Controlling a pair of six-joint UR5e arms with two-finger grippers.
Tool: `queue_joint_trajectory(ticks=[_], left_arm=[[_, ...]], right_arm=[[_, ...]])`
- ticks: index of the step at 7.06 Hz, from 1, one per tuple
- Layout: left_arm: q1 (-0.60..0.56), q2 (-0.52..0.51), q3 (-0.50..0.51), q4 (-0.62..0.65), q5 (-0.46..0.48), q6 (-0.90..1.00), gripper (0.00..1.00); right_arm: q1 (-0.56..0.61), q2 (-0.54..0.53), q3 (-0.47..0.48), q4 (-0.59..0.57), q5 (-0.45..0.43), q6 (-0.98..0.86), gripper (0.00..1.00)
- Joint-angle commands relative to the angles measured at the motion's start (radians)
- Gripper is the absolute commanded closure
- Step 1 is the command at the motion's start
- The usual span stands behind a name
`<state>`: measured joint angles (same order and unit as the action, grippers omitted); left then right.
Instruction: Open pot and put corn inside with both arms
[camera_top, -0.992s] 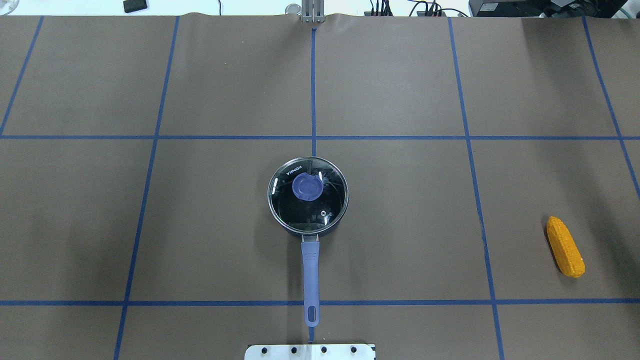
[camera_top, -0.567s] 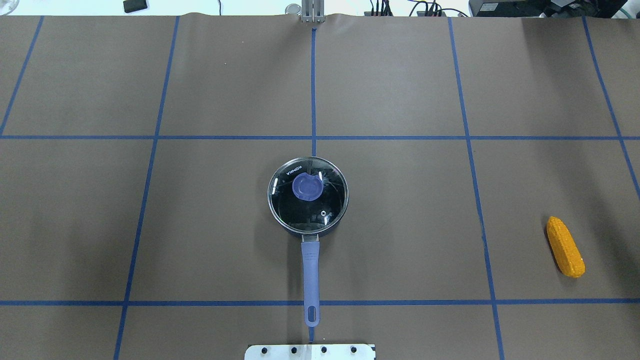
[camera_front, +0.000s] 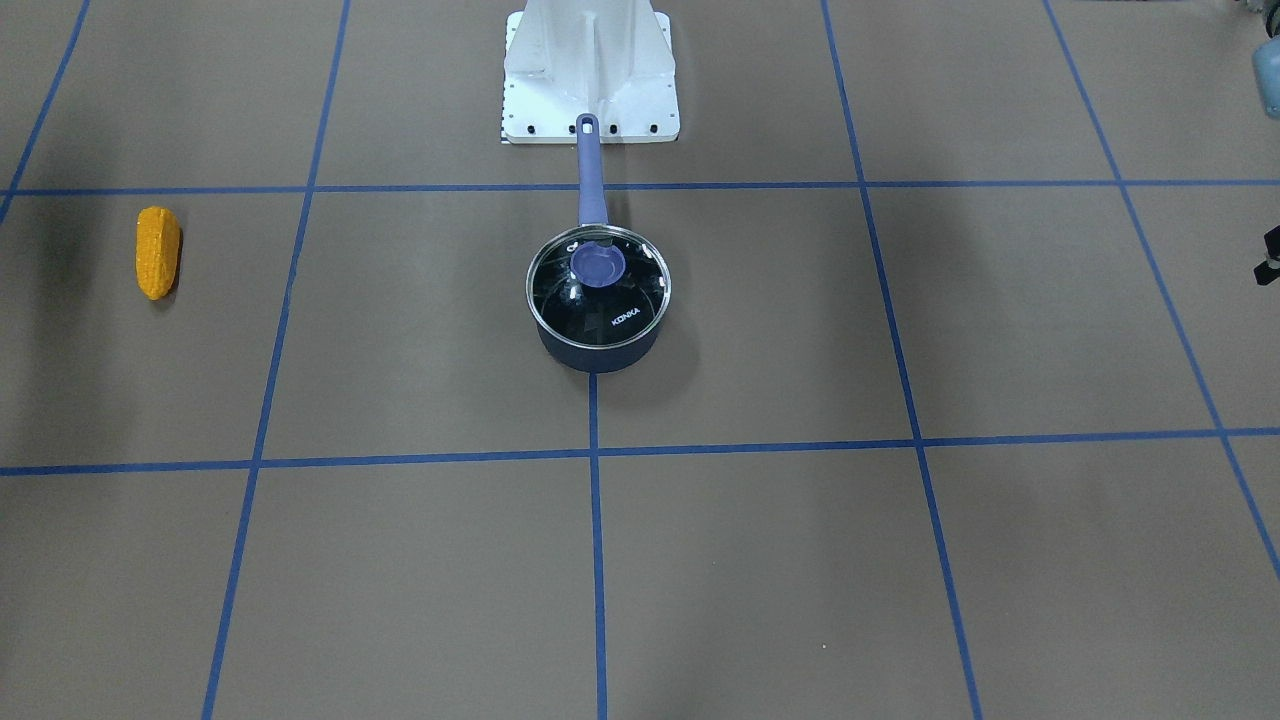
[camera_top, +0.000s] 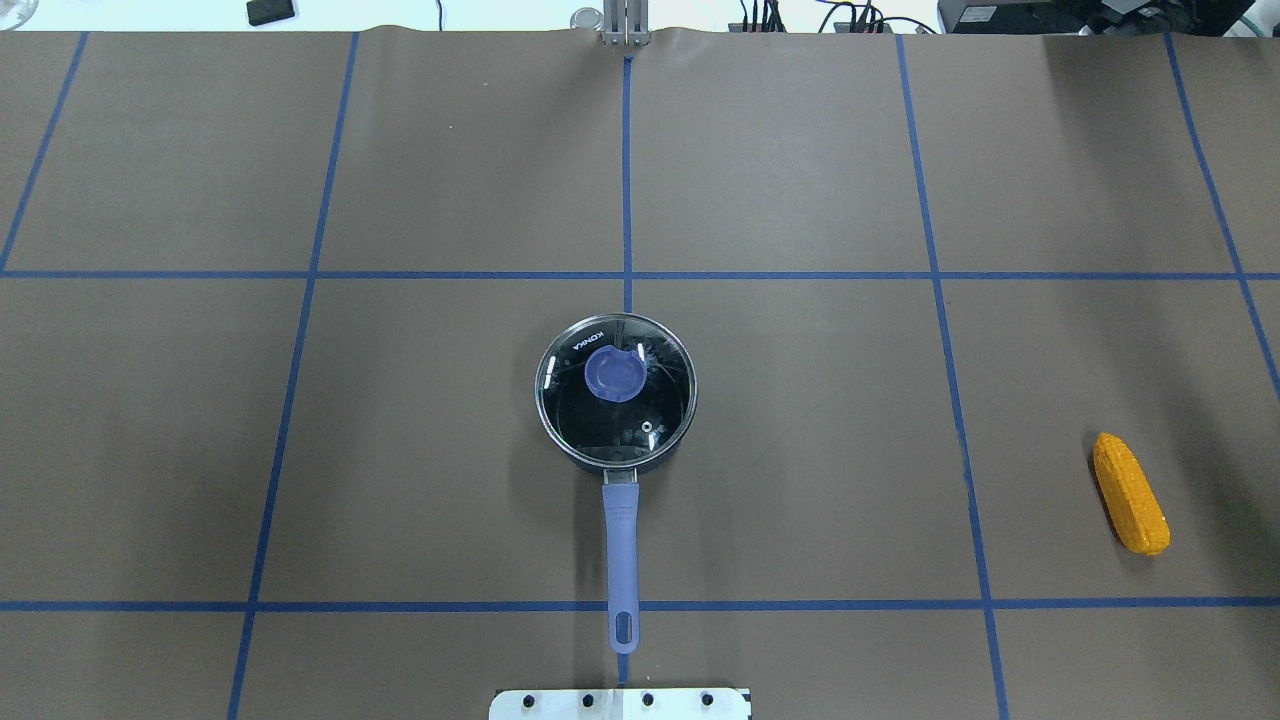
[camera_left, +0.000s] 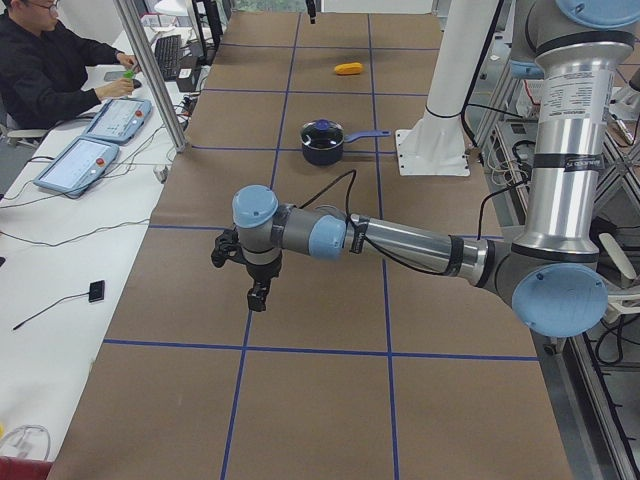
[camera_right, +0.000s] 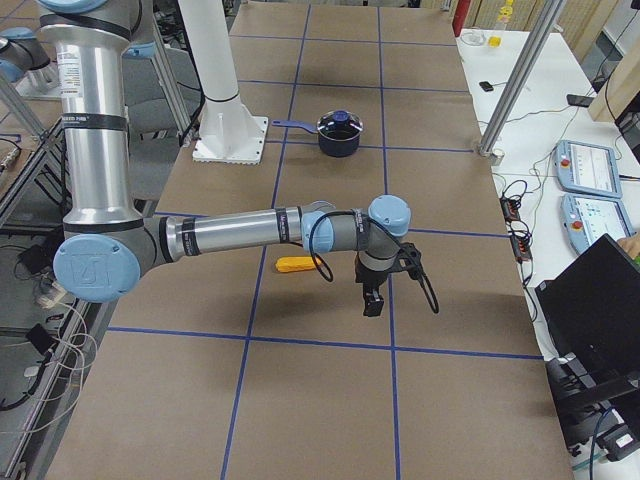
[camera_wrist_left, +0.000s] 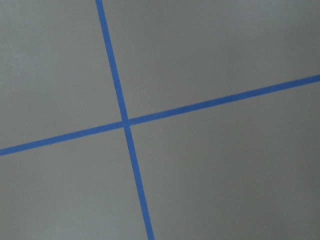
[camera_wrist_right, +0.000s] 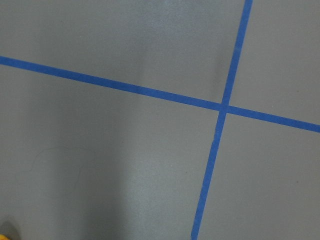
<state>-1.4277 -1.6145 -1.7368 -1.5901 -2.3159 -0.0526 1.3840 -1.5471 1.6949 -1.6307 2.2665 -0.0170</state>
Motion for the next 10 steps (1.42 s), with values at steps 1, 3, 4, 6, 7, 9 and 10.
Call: queue_joint_trajectory(ticks=[1, 3, 4, 6, 7, 9, 10], left_arm=[[0.074, -0.085, -0.004, 0.002, 0.003, -0.154, 0.0], [0.152, -0.23, -0.007, 0.077, 0.003, -0.301, 0.01], [0.17, -0.307, -0.007, 0.149, 0.003, -0.317, 0.01], [0.237, -0.459, -0.007, 0.264, 0.009, -0.427, 0.01], [0.284, -0.491, -0.019, 0.268, 0.012, -0.522, 0.01], [0.344, -0.56, -0.02, 0.277, 0.013, -0.66, 0.01], [0.378, -0.606, -0.02, 0.291, 0.013, -0.724, 0.01]], right_arm=[[-0.013, 0.001, 0.023, 0.0, 0.002, 0.006, 0.0], [-0.026, -0.002, 0.04, 0.0, 0.008, 0.011, 0.0], [-0.046, -0.002, 0.051, -0.001, 0.008, 0.012, 0.0], [-0.069, -0.01, 0.08, -0.002, 0.01, 0.015, 0.0], [-0.089, -0.013, 0.089, -0.003, 0.018, 0.015, 0.0], [-0.129, -0.019, 0.11, -0.011, 0.021, 0.107, 0.0], [-0.198, -0.046, 0.168, -0.006, 0.015, 0.215, 0.0]])
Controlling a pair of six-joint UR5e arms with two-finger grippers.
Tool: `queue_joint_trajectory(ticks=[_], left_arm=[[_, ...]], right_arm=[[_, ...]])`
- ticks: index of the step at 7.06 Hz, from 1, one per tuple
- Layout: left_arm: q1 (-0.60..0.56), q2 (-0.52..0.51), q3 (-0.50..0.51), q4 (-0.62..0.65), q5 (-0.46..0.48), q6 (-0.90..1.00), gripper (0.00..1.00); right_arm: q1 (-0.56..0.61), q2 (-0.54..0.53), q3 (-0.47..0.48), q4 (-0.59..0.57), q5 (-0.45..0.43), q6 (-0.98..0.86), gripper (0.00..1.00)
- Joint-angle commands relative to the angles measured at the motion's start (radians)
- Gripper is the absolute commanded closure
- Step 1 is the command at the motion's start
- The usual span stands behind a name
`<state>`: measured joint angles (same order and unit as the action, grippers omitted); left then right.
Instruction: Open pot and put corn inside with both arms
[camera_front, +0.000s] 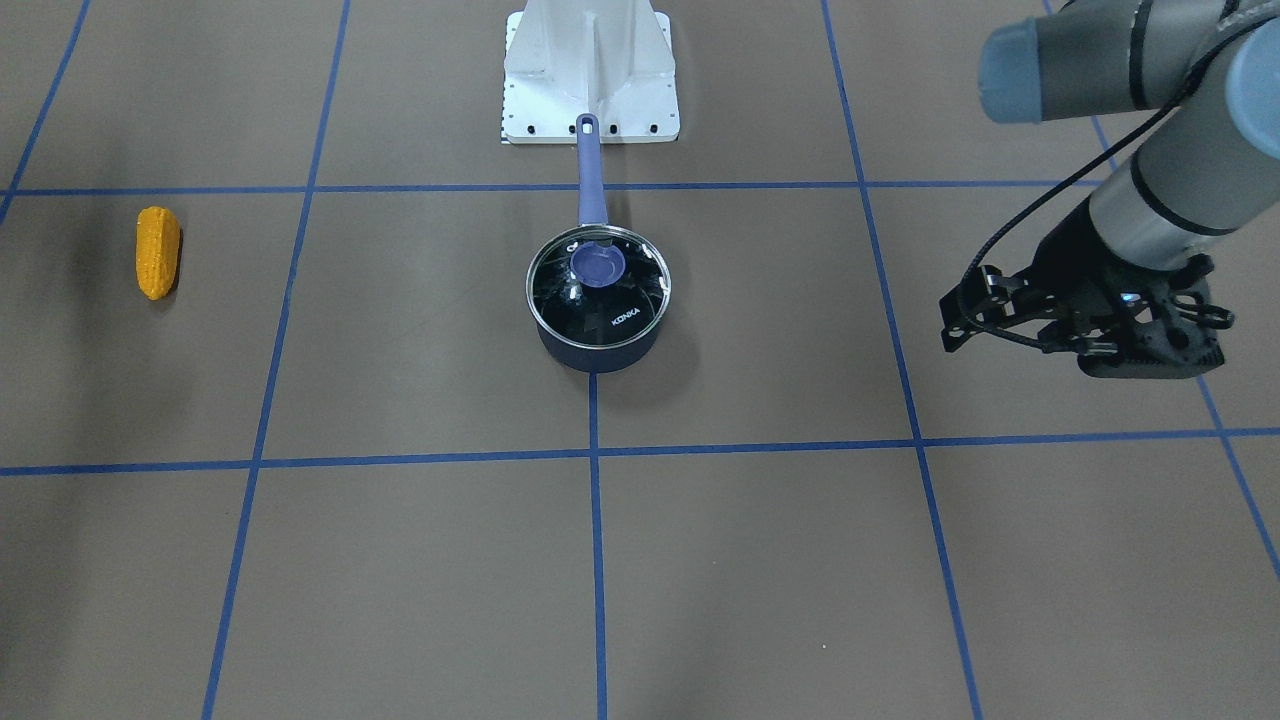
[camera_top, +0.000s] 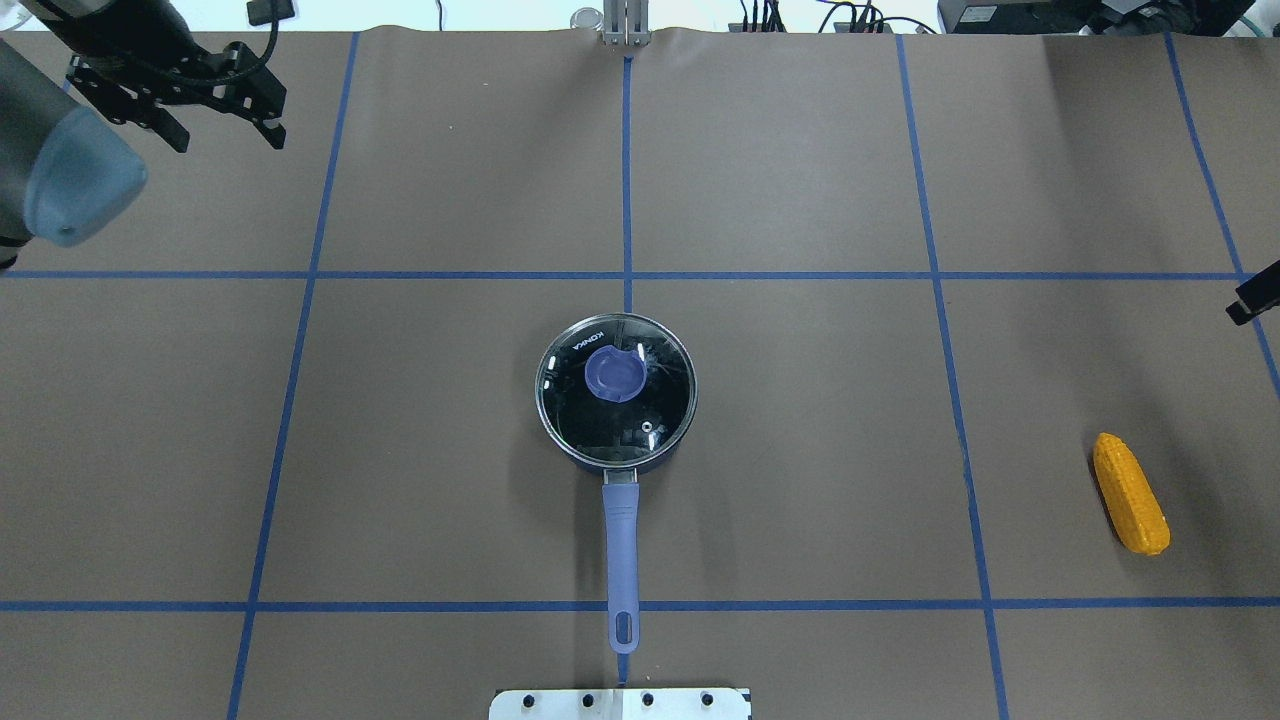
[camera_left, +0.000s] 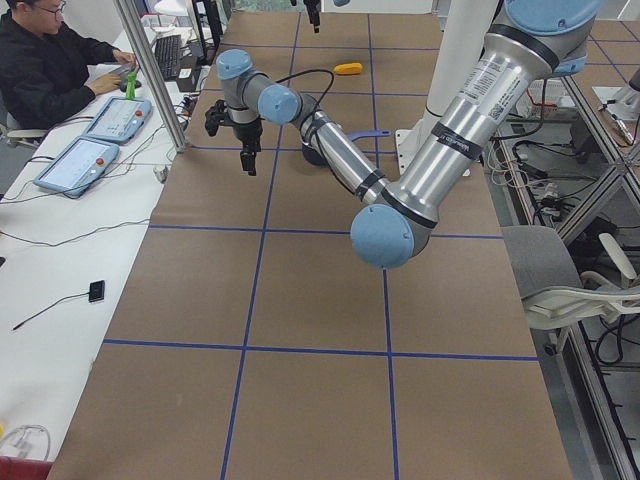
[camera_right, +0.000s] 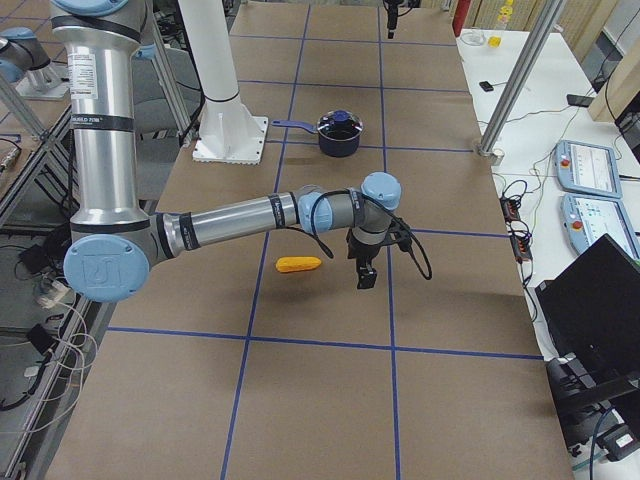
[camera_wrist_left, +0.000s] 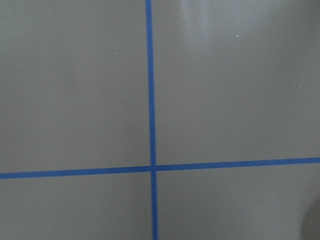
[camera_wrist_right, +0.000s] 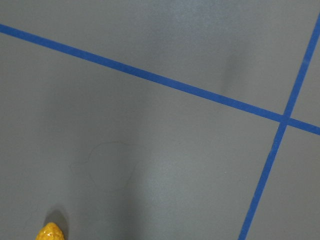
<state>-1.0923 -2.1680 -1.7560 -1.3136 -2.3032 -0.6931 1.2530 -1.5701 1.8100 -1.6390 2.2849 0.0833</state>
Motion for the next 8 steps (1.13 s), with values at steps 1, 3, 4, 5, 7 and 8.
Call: queue_joint_trajectory(ticks=[1, 3, 4, 5, 7, 8], left_arm=[[0.086, -0.112, 0.003, 0.061, 0.023, -0.126, 0.01], [0.196, -0.223, 0.022, 0.117, 0.117, -0.211, 0.01], [0.241, -0.249, 0.026, 0.116, 0.122, -0.27, 0.01], [0.305, -0.277, 0.032, 0.111, 0.178, -0.305, 0.01], [0.38, -0.329, 0.102, 0.046, 0.229, -0.342, 0.01], [0.414, -0.326, 0.11, 0.019, 0.229, -0.354, 0.01]], right_arm=[[-0.104, -0.043, 0.09, 0.002, -0.004, 0.134, 0.0], [-0.147, -0.051, 0.112, 0.007, 0.005, 0.18, 0.0], [-0.168, -0.053, 0.124, 0.007, 0.004, 0.209, 0.0], [-0.182, -0.066, 0.141, 0.007, 0.004, 0.226, 0.0], [-0.217, -0.097, 0.181, 0.018, 0.001, 0.306, 0.0], [-0.236, -0.137, 0.18, 0.077, -0.002, 0.318, 0.0]])
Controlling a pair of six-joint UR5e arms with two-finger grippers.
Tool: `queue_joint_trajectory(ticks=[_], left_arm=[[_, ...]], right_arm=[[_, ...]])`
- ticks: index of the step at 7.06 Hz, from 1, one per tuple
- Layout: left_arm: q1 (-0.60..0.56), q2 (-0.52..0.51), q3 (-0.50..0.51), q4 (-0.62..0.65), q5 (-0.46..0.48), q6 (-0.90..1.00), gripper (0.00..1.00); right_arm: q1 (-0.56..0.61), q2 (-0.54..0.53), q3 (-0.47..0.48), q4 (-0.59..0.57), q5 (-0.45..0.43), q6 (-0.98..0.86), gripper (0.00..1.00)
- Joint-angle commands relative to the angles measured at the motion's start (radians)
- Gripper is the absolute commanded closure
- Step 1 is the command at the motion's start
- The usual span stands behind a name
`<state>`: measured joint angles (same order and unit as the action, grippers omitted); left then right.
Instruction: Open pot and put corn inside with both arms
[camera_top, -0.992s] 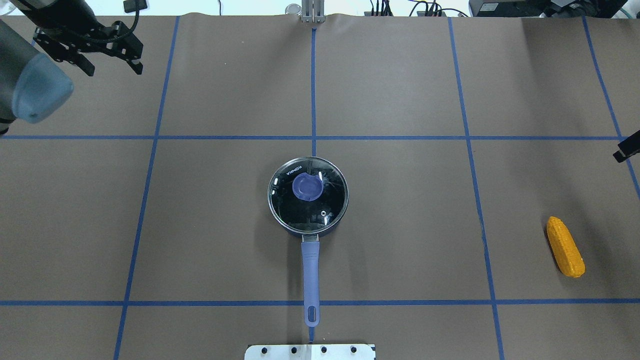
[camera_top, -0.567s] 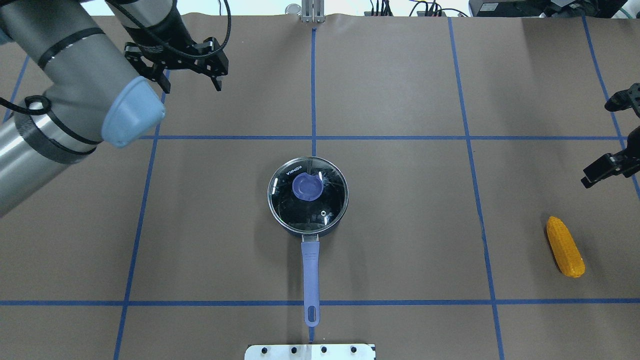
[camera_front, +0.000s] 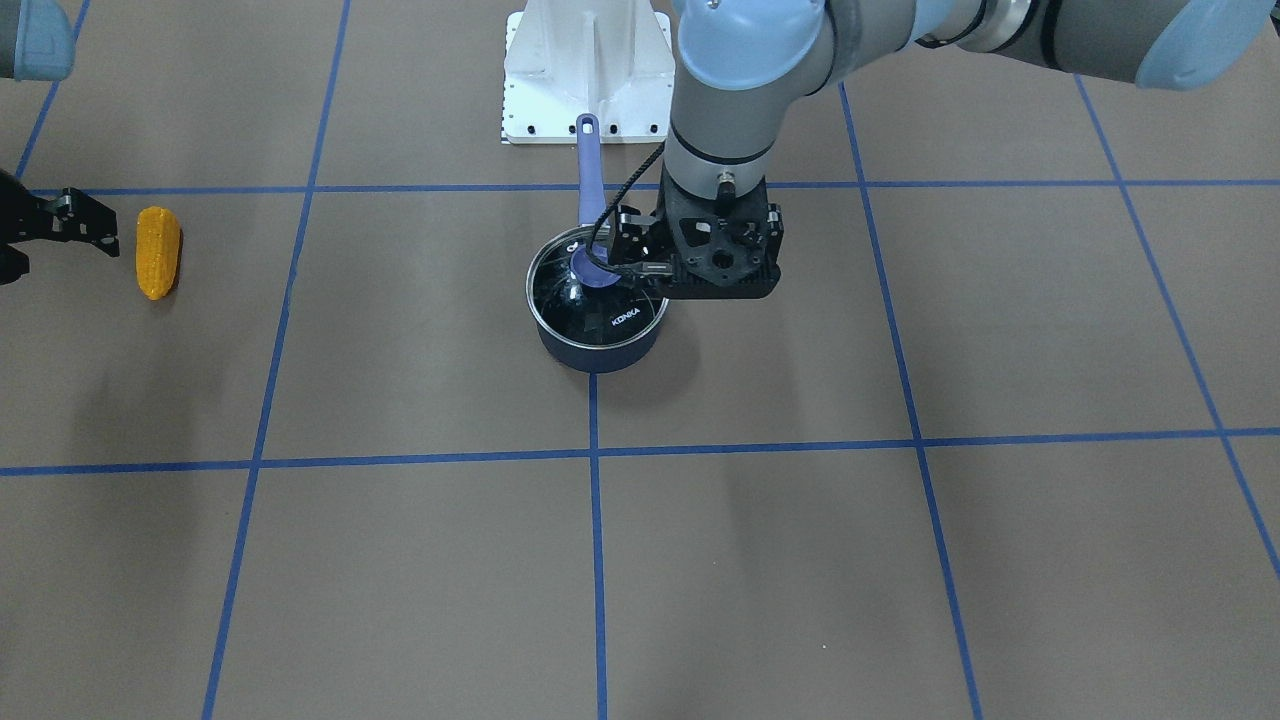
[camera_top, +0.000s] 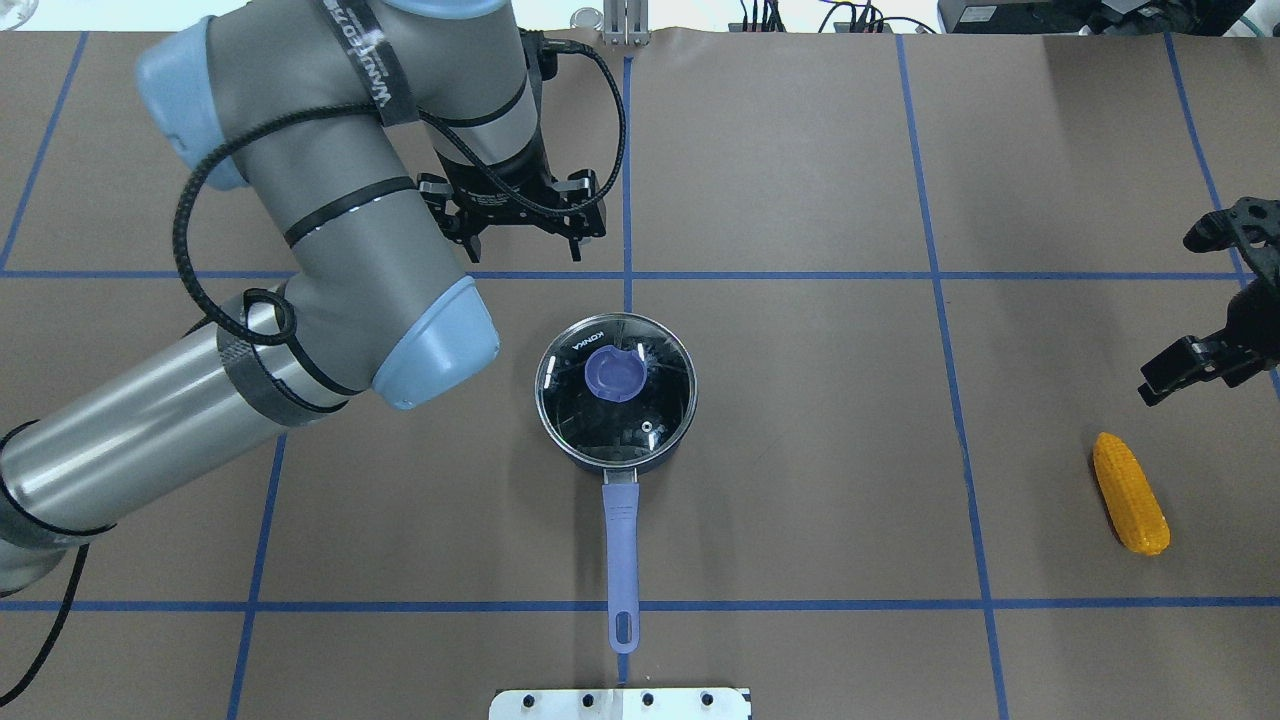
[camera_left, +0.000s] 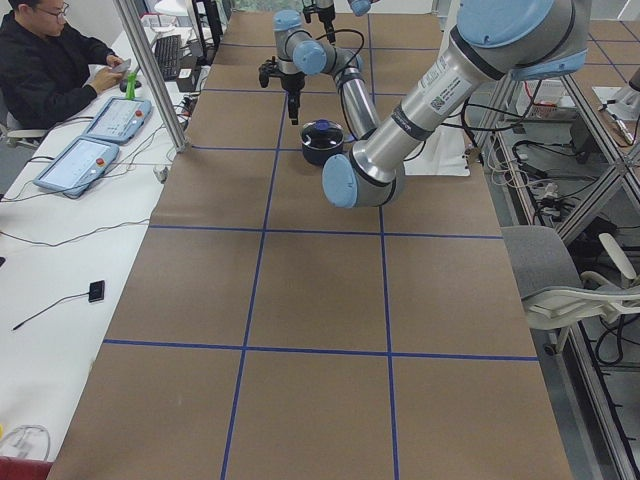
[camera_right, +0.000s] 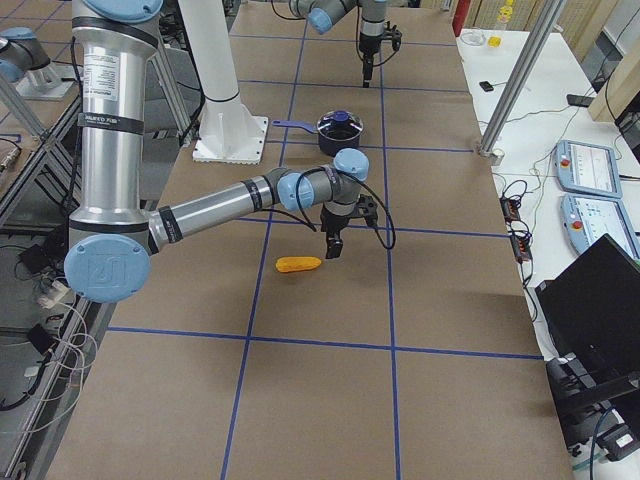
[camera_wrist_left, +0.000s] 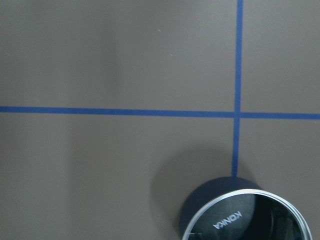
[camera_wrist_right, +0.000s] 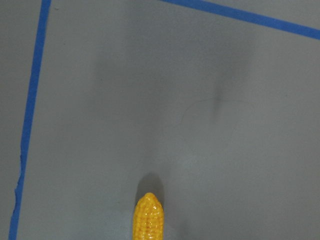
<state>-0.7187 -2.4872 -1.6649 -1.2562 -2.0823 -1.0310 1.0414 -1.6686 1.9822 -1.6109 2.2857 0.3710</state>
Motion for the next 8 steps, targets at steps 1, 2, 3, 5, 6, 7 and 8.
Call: queue_joint_trajectory(ticks=[1, 2, 3, 5, 6, 7, 8], left_arm=[[0.059, -0.006, 0.027, -0.078, 0.008, -0.044, 0.01], [0.076, -0.006, 0.049, -0.107, 0.008, -0.047, 0.01], [0.091, -0.004, 0.066, -0.141, 0.008, -0.067, 0.01], [0.119, -0.004, 0.082, -0.149, 0.008, -0.075, 0.01], [0.131, -0.004, 0.089, -0.15, 0.01, -0.08, 0.01], [0.131, 0.001, 0.102, -0.163, 0.01, -0.08, 0.01], [0.142, 0.007, 0.111, -0.189, 0.01, -0.083, 0.01]], right_arm=[[-0.05, -0.071, 0.006, 0.125, -0.006, 0.075, 0.0], [-0.097, -0.071, 0.004, 0.141, -0.012, 0.113, 0.0], [-0.113, -0.071, 0.003, 0.143, -0.012, 0.114, 0.0], [-0.132, -0.071, 0.003, 0.143, -0.012, 0.114, 0.0], [-0.133, -0.069, 0.003, 0.143, -0.012, 0.114, 0.0], [-0.136, -0.069, 0.001, 0.143, -0.012, 0.114, 0.0], [-0.136, -0.068, 0.001, 0.143, -0.012, 0.114, 0.0]])
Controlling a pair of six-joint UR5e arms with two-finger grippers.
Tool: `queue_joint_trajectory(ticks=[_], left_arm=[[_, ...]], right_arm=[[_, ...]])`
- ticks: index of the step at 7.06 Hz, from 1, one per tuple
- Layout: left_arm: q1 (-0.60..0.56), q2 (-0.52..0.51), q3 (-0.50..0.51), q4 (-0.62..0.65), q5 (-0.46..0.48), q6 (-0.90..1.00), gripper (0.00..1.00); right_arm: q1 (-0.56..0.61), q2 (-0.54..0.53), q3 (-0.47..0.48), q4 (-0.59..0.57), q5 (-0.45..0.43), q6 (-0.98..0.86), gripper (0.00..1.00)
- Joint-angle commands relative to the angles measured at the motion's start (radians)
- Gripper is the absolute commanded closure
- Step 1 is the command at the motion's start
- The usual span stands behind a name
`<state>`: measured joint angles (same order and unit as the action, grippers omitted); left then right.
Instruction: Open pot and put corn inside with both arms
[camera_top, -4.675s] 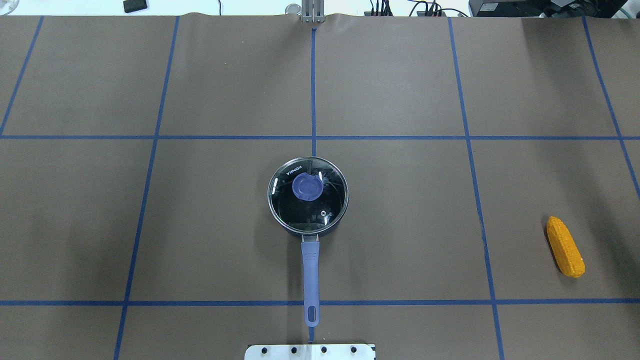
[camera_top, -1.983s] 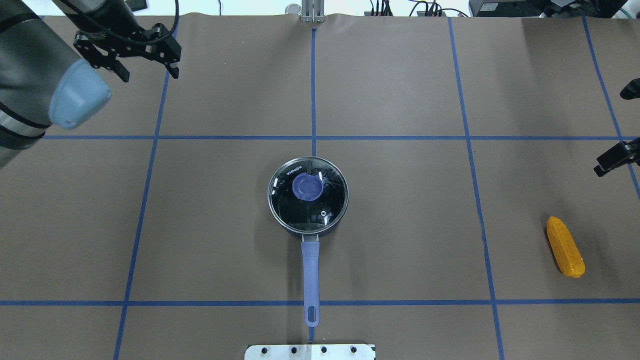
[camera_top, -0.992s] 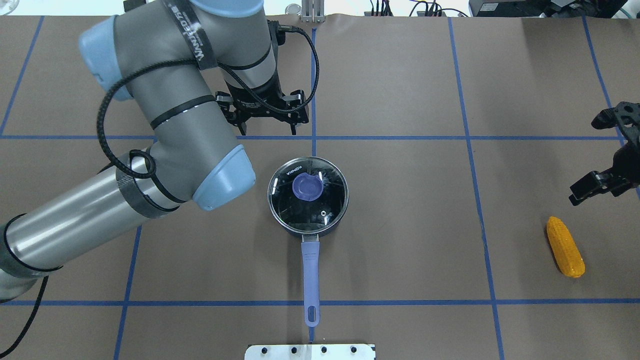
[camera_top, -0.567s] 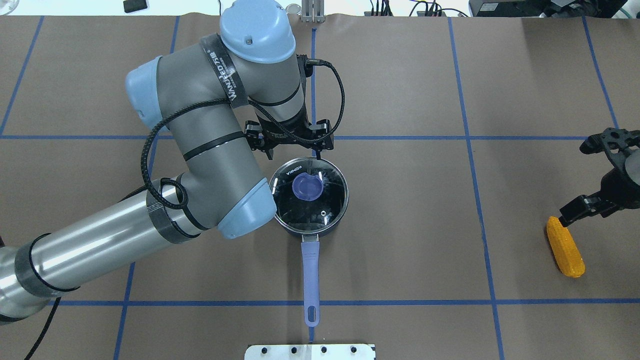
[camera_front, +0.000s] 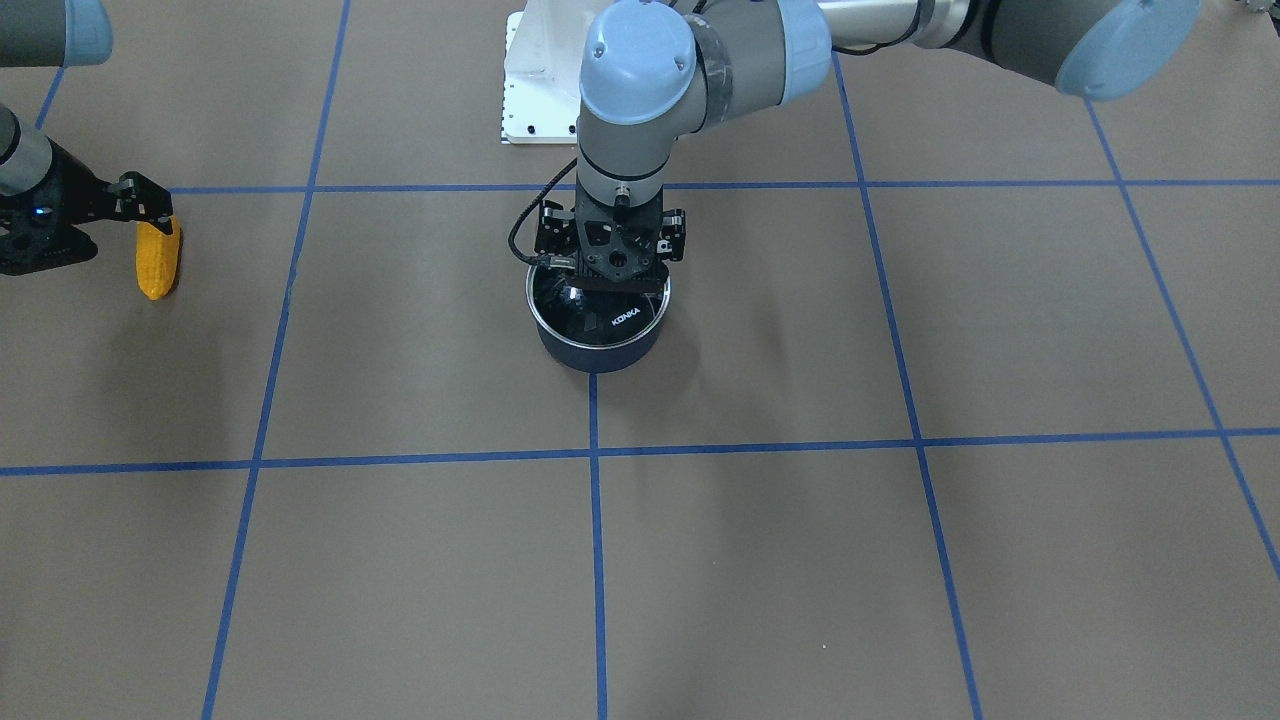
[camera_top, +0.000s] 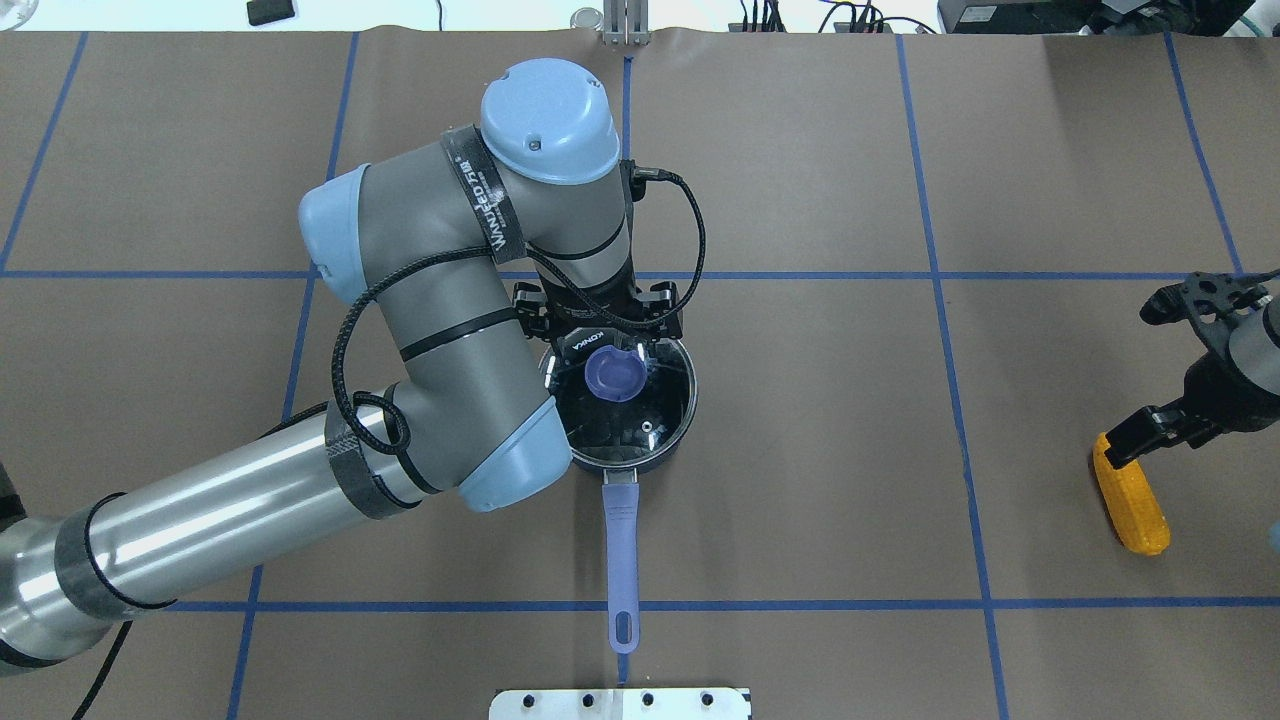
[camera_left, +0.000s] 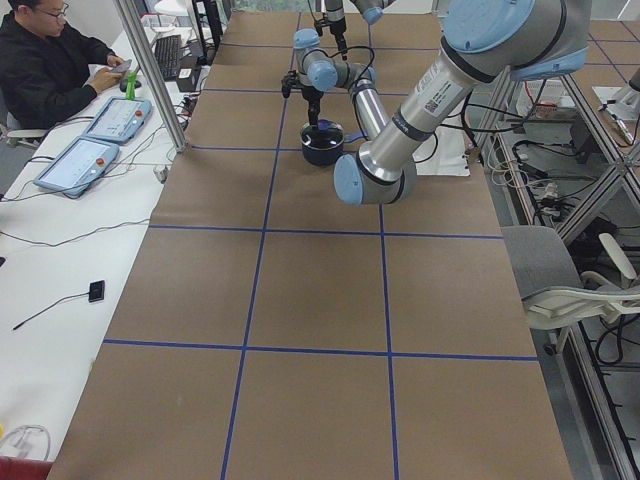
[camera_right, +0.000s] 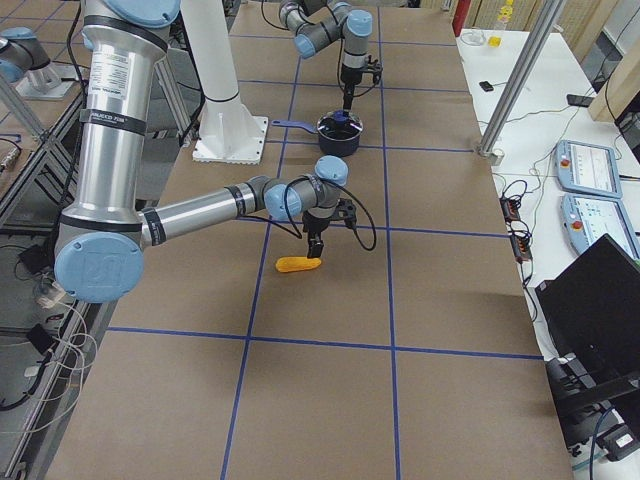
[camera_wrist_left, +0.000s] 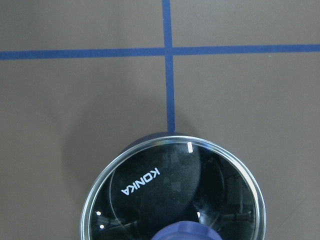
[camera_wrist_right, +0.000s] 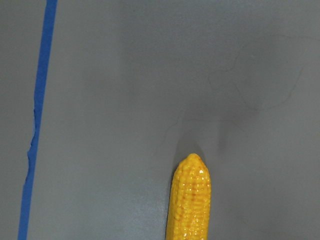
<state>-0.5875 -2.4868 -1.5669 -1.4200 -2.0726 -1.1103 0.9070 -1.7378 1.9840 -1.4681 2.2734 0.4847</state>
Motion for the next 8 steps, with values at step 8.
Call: queue_joint_trajectory(ticks=[8], left_arm=[[0.037, 0.008, 0.024, -0.04, -0.001, -0.029, 0.14]], right_arm=[[-0.005, 0.007, -0.004, 0.0, 0.0, 0.0, 0.0]])
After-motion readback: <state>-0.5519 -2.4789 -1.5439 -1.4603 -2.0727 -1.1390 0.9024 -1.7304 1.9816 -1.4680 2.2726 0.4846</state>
